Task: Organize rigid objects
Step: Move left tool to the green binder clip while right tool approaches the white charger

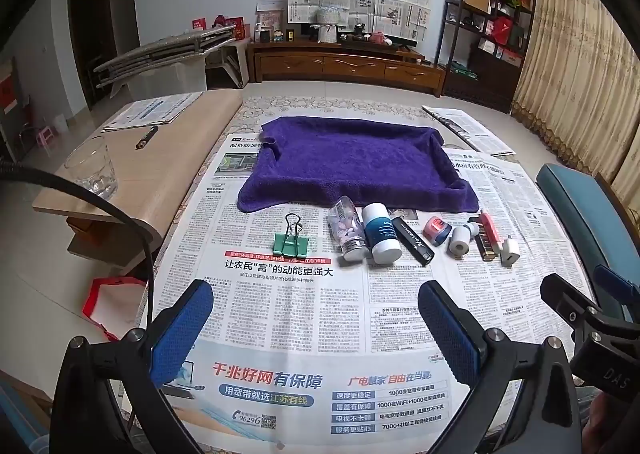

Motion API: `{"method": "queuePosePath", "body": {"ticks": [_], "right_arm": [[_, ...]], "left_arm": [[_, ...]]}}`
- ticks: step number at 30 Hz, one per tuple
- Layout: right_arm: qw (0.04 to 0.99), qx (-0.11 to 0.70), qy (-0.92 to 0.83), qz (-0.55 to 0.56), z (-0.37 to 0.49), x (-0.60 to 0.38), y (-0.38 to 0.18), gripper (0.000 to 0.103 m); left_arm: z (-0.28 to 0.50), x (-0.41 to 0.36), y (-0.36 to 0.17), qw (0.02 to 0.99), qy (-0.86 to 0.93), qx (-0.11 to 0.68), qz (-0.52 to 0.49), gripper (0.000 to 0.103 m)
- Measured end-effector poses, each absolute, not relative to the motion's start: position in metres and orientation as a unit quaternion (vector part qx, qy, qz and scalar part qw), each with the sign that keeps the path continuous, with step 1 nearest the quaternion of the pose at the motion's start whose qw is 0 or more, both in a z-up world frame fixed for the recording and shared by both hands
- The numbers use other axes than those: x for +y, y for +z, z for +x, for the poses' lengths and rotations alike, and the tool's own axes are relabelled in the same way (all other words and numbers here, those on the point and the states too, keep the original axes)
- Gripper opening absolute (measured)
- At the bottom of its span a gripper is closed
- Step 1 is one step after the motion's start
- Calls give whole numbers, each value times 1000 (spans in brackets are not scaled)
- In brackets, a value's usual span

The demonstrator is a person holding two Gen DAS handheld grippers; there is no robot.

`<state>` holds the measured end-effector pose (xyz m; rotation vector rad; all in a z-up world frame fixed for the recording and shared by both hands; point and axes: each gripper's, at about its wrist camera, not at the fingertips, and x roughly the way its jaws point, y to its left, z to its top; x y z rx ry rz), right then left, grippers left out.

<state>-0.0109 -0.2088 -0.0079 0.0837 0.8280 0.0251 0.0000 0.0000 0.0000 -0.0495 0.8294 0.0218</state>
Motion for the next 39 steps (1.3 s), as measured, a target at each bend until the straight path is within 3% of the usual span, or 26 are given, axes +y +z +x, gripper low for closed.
{"method": "queuePosePath", "body": {"ticks": [39], "right_arm": [[913, 405, 17, 45, -12, -225, -10, 103]], "left_arm": [[23, 0, -16, 910, 15, 413, 0, 103]]}}
